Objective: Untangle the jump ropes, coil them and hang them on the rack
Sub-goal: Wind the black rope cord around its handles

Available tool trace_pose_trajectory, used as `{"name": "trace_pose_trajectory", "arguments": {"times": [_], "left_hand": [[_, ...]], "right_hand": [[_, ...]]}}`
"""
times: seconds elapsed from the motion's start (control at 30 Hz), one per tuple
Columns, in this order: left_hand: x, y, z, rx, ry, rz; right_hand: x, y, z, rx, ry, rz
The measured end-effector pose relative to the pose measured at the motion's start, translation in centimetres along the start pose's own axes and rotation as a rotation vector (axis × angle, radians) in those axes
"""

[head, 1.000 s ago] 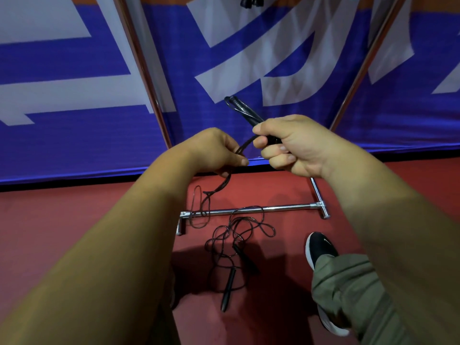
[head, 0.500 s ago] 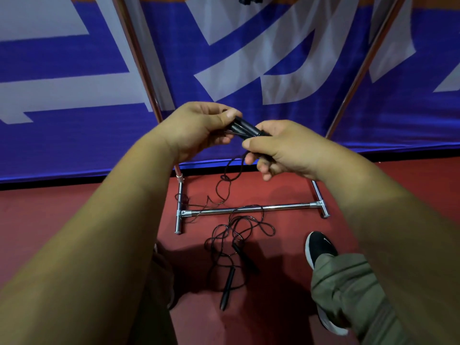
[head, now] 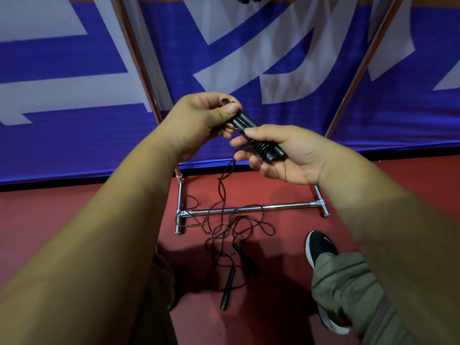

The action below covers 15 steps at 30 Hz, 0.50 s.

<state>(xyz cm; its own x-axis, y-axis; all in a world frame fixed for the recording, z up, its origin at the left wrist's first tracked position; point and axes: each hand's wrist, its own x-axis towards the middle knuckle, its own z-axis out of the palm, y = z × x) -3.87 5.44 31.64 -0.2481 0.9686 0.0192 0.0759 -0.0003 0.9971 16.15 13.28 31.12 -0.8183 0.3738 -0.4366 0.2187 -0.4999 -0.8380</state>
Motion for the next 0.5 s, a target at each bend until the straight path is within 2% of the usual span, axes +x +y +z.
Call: {"name": "trace_pose_trajectory", "arguments": {"times": [0.13, 0.23, 0.37, 0.5], "left_hand": [[0.01, -0.20, 0.17, 0.005, 0.007, -0.002], [0.05, -0.20, 0.28, -0.014, 0.004, -0.006], [0.26, -0.11, 0.28, 0.007, -0.034, -0.011], [0.08, -0.19, 0.61, 0.033, -0.046, -0.022]], "right_hand": [[0.40, 0.27, 0.21, 0.081, -0.004, 0.024], [0.39, 0.21, 0.44, 0.018, -0.021, -0.010], [0.56, 0.48, 0.70, -0.030, 0.038, -0.061], [0.58, 0.66, 0.67, -0.038, 0.071, -0.033]]}}
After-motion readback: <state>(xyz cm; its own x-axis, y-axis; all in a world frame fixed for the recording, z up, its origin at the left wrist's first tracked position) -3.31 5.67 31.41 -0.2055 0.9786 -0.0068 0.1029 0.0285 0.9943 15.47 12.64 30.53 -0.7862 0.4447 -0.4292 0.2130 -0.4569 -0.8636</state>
